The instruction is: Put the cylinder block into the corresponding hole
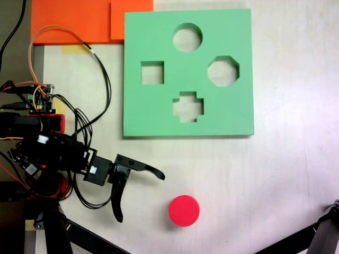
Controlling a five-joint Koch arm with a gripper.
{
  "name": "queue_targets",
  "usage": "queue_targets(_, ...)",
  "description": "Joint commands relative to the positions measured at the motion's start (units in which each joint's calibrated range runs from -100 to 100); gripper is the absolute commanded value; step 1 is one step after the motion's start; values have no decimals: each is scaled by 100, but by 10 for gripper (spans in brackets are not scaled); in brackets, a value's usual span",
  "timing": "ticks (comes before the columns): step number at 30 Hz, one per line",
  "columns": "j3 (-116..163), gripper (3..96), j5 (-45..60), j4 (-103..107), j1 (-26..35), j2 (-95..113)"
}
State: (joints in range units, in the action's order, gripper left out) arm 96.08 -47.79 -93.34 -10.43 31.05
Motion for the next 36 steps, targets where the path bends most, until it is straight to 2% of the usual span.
queue_targets(1, -555, 954, 29, -666, -59, -759)
queue_targets(14, -3078, 952, -132, -666, -127, -3496)
queue_targets(23, -4234, 944, -337, -666, -303, -4418)
queue_targets(24, -4264, 930, -342, -666, -308, -4418)
queue_targets(26, -4264, 841, -342, -666, -332, -4418)
queue_targets(28, -4274, 558, -347, -666, -337, -4404)
queue_targets(29, -4274, 473, -347, -666, -337, -4390)
queue_targets(36, -4384, 457, -366, -666, -313, -4390)
